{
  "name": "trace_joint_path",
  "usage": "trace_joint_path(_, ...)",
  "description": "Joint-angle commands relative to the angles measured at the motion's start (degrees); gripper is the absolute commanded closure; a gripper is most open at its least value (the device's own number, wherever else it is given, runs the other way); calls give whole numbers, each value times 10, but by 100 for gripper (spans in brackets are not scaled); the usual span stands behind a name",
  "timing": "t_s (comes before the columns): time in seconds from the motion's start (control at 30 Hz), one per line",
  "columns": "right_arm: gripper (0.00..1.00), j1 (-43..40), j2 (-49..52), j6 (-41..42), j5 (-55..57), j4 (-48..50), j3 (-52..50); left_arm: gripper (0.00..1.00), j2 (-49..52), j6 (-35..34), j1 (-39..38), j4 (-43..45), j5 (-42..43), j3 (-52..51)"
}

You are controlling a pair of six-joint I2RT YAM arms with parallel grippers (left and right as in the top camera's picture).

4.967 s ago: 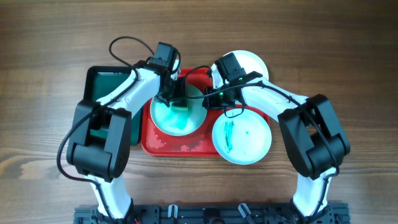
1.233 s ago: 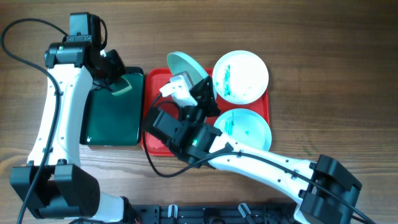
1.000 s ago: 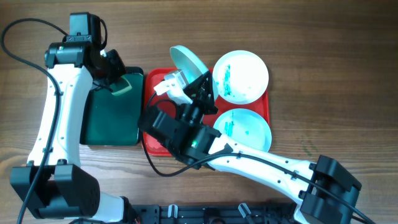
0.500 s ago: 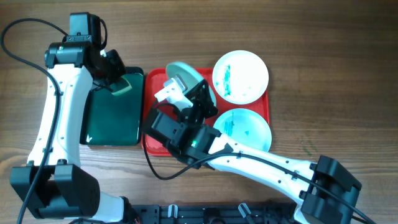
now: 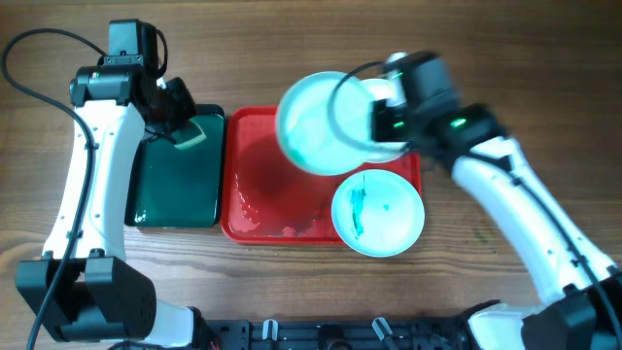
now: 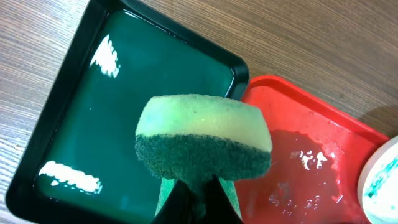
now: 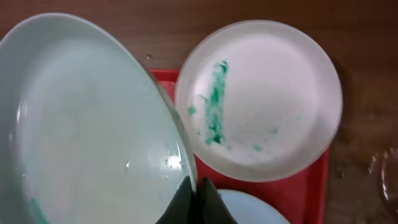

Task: Clean dirty plates on tray and stack at the side
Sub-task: 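Carry the cleaned plate right off the red tray with the right gripper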

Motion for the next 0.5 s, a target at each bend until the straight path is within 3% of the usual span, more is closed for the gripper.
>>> trace_joint_path(0.0,96,-112,-7,26,-129,-28,5,96,5,-5,4,2,-9,2)
trace_joint_path(0.2,96,-309,-4,28,-103,-63,-3,96,5,-5,4,2,-9,2)
trace_joint_path(0.47,96,-414,-2,43,9,-10,-118,96,5,-5,4,2,-9,2)
